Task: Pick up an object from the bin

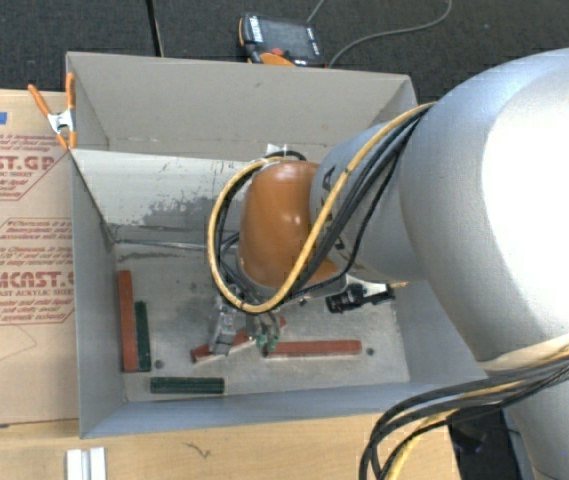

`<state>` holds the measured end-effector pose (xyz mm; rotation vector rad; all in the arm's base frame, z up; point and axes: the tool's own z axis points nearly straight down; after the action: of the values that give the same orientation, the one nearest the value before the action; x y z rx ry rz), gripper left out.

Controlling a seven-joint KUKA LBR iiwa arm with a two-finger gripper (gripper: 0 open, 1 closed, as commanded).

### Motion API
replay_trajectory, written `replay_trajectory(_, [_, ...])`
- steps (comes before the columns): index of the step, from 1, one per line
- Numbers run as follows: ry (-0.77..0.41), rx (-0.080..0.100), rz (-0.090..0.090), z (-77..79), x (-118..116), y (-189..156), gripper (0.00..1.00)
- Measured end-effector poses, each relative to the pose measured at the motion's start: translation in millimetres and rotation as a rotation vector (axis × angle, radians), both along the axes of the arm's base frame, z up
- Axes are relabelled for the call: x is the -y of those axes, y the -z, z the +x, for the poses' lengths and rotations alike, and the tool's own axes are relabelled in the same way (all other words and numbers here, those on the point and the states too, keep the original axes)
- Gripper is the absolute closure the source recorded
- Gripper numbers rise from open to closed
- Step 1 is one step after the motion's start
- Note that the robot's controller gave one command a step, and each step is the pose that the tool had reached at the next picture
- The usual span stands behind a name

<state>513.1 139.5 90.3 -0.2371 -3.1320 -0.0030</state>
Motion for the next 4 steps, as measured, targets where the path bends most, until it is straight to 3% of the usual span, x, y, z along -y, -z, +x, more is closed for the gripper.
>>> replay_trajectory(1, [0.0,0.0,0.0,0.0,0,0,0.0])
replay_trajectory(2, [0.0,0.0,0.0,0.0,0,0,1.0])
replay_trajectory(3, [0.0,0.0,0.0,0.0,0,0,0.0])
replay_trajectory(4, [0.03,-0.001,-0.002,-11.8,25,21,0.0])
